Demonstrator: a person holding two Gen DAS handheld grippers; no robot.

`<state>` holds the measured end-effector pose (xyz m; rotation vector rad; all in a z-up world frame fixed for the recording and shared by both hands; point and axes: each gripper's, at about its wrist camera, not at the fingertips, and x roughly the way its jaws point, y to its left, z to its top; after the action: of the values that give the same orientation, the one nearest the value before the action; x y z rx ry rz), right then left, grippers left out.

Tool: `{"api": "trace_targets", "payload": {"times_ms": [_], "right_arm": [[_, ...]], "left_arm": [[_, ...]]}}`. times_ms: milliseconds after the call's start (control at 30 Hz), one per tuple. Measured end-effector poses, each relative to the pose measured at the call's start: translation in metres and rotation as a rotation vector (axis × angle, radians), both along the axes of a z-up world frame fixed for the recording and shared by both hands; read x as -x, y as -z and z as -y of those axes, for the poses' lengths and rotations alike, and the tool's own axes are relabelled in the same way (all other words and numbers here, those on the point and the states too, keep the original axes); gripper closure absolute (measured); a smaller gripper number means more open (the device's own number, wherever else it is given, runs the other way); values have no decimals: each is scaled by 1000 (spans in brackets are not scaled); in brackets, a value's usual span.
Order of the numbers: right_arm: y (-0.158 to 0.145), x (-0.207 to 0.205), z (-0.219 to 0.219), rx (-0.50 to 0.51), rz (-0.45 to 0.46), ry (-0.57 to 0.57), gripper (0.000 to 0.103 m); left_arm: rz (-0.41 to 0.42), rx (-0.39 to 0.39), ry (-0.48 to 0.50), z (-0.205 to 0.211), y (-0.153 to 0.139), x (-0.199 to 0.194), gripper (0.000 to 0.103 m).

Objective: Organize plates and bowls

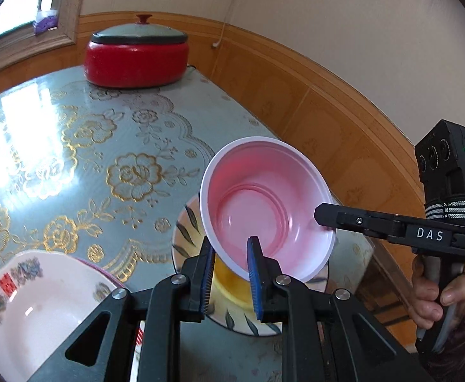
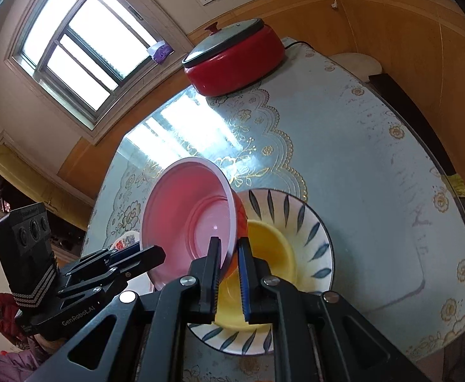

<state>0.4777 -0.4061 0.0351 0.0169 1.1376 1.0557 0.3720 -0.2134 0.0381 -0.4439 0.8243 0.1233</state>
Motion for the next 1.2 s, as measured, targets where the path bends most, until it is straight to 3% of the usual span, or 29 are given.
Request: {"api": "trace_targets", "payload": {"times_ms": [200,500,767,867,1200], "right_arm": [[24,6,13,36,-63,34,93],[44,4,15,85,-87,62,91],[44,6,9,122,-24,59,91],[38,10,10,143,27,65,81],[45,12,10,170,82,62,81]], "left_arm": [[-36,12,24,13,14,3,84],[-91,9,26,20,36,-3,84],[-95,-6,-3,16,40,-3,84],[-90,-12,-17,14,40,-2,83],[-72,-32,-44,13,34,4,77]]}}
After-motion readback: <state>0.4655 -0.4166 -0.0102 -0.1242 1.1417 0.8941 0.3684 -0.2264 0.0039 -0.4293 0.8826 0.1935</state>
